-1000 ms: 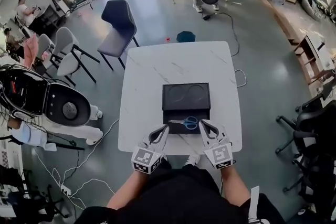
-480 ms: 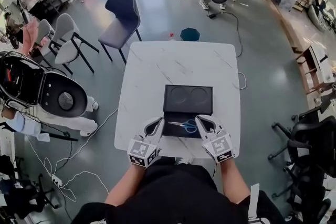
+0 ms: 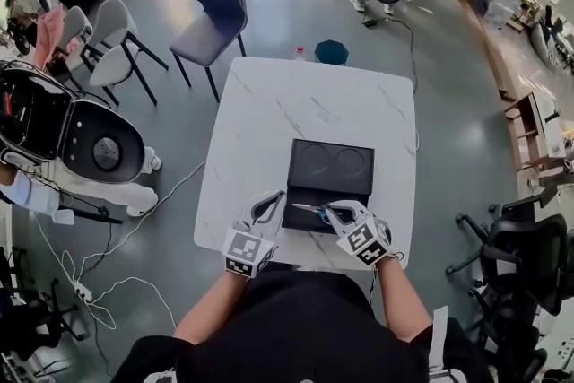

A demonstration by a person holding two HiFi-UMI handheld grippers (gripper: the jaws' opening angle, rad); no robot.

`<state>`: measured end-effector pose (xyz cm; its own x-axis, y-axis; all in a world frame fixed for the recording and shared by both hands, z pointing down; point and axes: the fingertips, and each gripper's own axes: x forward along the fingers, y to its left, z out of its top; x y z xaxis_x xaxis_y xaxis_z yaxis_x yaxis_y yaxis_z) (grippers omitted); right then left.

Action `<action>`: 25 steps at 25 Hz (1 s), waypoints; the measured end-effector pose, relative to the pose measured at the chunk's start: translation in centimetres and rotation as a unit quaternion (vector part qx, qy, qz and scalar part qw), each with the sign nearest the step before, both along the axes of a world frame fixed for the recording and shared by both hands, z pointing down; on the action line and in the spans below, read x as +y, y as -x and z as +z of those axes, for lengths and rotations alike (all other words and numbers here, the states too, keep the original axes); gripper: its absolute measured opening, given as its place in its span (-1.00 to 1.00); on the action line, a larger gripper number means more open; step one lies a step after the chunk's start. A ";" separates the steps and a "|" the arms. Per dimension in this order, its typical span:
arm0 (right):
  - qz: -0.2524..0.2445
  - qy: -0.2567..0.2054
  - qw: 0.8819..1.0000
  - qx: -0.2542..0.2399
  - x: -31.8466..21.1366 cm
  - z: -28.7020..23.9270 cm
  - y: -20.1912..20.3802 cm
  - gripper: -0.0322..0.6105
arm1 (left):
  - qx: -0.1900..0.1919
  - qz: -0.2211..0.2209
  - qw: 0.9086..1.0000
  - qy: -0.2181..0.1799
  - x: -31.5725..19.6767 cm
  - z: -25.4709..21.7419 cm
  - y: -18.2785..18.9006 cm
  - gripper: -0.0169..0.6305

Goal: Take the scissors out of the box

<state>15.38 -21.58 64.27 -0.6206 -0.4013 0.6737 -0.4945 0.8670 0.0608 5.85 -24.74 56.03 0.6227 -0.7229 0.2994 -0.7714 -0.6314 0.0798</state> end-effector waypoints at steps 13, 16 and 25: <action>-0.094 0.047 0.973 0.205 1.0 7.7 -0.4 -0.52 | 0.024 -0.035 0.998 0.037 -0.7 2.2 3.5 -0.92; -0.104 0.067 0.965 0.230 1.2 8.8 -0.7 -0.52 | 0.024 -0.035 0.998 0.036 -0.6 2.3 3.8 -0.92; -0.122 0.114 0.950 0.262 1.6 10.9 -0.8 -0.53 | 0.026 -0.043 0.998 0.043 -0.7 2.2 4.8 -0.92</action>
<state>16.14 -20.01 75.21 -0.2313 -0.0949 0.9682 -0.2305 0.9722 0.0402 1.09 -25.43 58.21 0.5761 -0.7473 0.3311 -0.8156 -0.5523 0.1724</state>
